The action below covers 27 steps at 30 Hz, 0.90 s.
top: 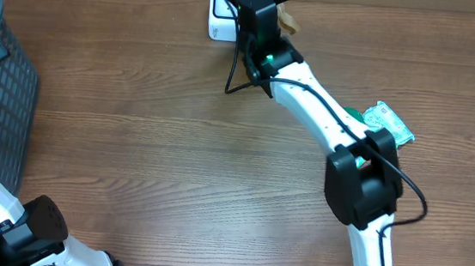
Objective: Scan the item barcode
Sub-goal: 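Hold the snack bag in front of the white scanner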
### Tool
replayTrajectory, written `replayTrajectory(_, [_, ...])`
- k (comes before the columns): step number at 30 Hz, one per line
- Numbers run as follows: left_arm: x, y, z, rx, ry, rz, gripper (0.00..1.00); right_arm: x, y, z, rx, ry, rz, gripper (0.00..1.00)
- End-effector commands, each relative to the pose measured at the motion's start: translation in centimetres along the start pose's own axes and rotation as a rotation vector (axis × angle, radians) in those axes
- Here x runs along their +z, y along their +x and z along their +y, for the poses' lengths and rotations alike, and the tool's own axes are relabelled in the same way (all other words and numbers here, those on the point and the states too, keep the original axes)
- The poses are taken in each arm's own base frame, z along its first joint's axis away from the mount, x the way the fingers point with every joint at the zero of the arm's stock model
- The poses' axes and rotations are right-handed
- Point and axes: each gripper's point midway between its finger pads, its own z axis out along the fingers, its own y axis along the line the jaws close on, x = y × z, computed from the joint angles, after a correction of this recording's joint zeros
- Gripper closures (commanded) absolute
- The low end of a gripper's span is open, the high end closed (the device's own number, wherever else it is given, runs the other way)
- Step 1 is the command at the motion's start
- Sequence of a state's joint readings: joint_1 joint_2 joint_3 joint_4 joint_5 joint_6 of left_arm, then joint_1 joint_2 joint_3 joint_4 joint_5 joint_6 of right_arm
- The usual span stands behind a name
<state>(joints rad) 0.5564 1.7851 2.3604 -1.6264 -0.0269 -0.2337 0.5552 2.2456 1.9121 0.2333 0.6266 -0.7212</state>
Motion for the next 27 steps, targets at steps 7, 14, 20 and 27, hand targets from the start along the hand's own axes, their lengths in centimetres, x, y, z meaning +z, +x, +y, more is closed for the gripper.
replayTrajectory(7, [-0.1, 0.0, -0.1, -0.008, 0.003, -0.004, 0.00, 0.7, 0.8, 1.3, -0.149, 0.023, 0.001, 0.96])
replayTrajectory(14, [-0.1, 0.0, -0.1, -0.008, 0.003, -0.004, 0.00, 0.5, 1.3, 3.2, -0.185, -0.048, 0.006, 0.96])
replayTrajectory(20, [-0.1, 0.0, -0.1, -0.008, 0.003, -0.004, 0.01, 1.0, 1.1, 3.3, -0.172, -0.035, -0.028, 0.96])
replayTrajectory(27, [-0.1, 0.0, -0.1, -0.008, 0.003, -0.004, 0.00, 1.9, 1.8, 5.3, -0.212, -0.023, -0.088, 0.96])
